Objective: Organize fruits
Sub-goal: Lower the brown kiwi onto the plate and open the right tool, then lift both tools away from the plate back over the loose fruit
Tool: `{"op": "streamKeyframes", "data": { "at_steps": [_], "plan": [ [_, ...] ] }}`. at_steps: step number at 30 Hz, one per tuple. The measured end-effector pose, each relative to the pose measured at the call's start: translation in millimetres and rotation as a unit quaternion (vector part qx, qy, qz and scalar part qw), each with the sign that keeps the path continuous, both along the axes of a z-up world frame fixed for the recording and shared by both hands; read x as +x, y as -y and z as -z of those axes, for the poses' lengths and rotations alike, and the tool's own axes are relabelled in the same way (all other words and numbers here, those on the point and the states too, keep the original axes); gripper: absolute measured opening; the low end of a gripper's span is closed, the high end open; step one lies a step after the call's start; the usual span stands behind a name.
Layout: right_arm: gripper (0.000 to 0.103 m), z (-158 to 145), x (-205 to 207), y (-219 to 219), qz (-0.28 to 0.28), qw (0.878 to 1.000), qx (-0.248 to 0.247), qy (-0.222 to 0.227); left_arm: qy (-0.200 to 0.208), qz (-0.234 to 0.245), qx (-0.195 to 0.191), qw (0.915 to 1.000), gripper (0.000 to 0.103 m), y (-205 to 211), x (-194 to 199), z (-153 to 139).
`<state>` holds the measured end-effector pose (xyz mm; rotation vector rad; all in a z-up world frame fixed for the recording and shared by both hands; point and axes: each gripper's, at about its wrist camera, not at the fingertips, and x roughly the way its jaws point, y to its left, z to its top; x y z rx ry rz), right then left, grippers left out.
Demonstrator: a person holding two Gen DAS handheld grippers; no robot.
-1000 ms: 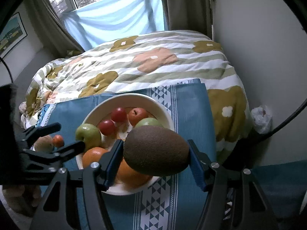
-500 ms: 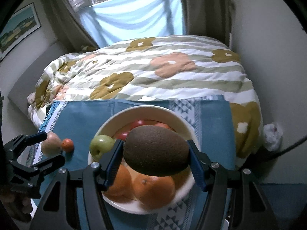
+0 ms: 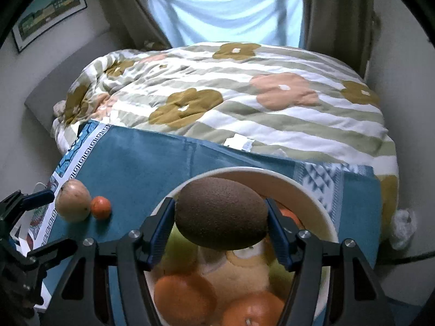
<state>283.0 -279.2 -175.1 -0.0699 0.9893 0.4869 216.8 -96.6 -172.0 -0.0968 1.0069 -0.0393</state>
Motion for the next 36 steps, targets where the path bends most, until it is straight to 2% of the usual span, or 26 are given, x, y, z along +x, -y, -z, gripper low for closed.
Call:
{"op": "streamKeyframes", "data": {
  "at_steps": [8,10,11,12,20,28,36],
  "plan": [
    [0.061,15,19,-12,-0.02,0.999,0.006,-0.036,-0.008,-0.015,-0.002,0.9999,0.103,-10,7,4],
    [0.071,12,19,-11,-0.018,0.999,0.019,-0.026,-0.009,-0.017,0.0,0.9998,0.103,-12,7,4],
    [0.091,10,18,-10,-0.018,0.999,0.021,-0.021,-0.01,-0.018,0.001,0.9998,0.103,-13,7,4],
    [0.102,7,17,-9,-0.018,0.999,0.023,-0.014,-0.01,-0.019,0.001,0.9998,0.103,-14,6,3],
    [0.102,-14,10,6,-0.004,0.999,0.039,0.001,0.002,-0.035,0.003,0.9994,0.103,-20,-7,-9],
    [0.102,-37,-11,13,-0.002,0.999,0.026,0.021,0.023,-0.053,0.01,0.9983,0.103,-34,-28,-32],
    [0.102,-58,-41,12,0.021,1.0,0.014,0.01,0.032,-0.043,0.009,0.9985,0.103,-62,-46,-55]
  ]
}}
